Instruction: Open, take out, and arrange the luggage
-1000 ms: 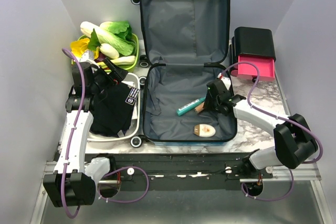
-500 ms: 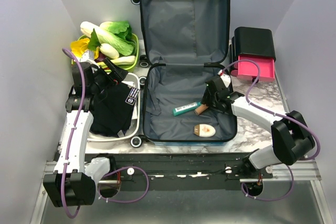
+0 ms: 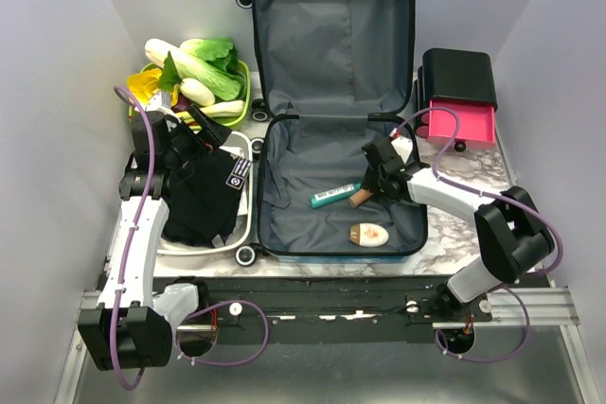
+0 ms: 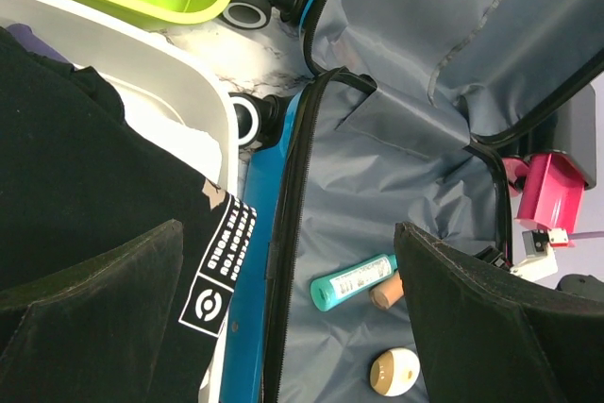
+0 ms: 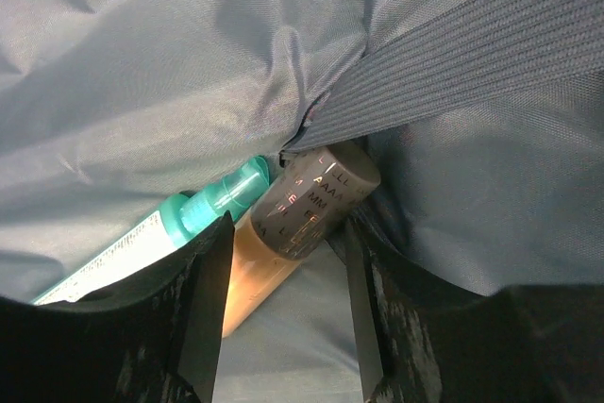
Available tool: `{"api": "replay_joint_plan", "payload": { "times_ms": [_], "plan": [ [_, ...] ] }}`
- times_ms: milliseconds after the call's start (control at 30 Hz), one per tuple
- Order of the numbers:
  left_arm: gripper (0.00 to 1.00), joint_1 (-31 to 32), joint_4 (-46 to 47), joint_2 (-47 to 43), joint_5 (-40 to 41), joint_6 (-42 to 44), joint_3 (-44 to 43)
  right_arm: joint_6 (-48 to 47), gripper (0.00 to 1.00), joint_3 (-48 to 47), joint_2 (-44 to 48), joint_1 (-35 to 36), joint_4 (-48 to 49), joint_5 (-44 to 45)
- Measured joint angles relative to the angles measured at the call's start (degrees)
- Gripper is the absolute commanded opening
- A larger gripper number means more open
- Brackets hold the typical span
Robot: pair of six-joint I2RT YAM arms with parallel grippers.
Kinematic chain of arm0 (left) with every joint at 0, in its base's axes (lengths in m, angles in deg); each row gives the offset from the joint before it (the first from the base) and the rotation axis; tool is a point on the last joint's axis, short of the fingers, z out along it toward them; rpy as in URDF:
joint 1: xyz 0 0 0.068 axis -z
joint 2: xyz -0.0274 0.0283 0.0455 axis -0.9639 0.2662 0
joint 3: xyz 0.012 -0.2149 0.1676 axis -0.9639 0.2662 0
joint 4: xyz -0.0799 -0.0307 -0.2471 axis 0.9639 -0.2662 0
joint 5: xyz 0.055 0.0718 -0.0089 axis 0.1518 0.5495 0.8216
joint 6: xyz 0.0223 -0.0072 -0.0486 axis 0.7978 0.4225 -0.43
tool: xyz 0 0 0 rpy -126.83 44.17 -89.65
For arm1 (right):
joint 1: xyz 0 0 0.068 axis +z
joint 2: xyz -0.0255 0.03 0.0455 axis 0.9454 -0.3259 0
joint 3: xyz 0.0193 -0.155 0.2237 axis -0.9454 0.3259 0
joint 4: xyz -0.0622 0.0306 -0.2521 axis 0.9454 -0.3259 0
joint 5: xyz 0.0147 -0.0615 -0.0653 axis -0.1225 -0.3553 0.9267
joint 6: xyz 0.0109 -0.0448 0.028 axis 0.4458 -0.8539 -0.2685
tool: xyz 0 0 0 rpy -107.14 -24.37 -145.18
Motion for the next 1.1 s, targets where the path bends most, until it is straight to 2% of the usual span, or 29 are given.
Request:
{"api": "replay_joint_plan", "payload": {
  "times_ms": [100, 233, 400, 500, 767, 867, 933, 1100],
  "plan": [
    [0.99, 0.0, 0.0, 0.0, 0.0, 0.0, 0.02, 0.9, 0.51, -1.42, -1.09, 0.0, -1.68, 0.33],
    [0.99, 0.0, 0.0, 0.0, 0.0, 0.0, 0.02, 1.53, 0.52, -2.91, -2.58, 0.02, -2.32, 0.79],
    [0.99, 0.0, 0.0, 0.0, 0.0, -0.02, 0.02, 3.02, 0.63, -3.85, -4.33, -0.13, -2.47, 1.68],
    [0.99, 0.0, 0.0, -0.02, 0.0, 0.0, 0.04, 5.11, 0.59, -4.55, -6.54, -0.87, -1.62, 1.51],
    [0.99, 0.0, -0.02, -0.11, -0.02, 0.0, 0.07, 11.26, 0.3, -1.55, -4.98, -2.82, 2.6, 0.48],
    [0.99, 0.0, 0.0, -0.11, -0.02, 0.0, 0.07, 10.51, 0.24, -0.68, -3.28, -3.13, 4.04, -0.13],
    [0.99, 0.0, 0.0, -0.11, -0.02, 0.0, 0.07, 8.92, 0.2, -0.02, -0.81, -3.17, 4.55, -0.57],
    [0.99, 0.0, 0.0, -0.13, 0.0, 0.0, 0.11, 1.73, 0.2, 0.39, 9.92, -3.15, 6.78, -1.18]
  ]
}}
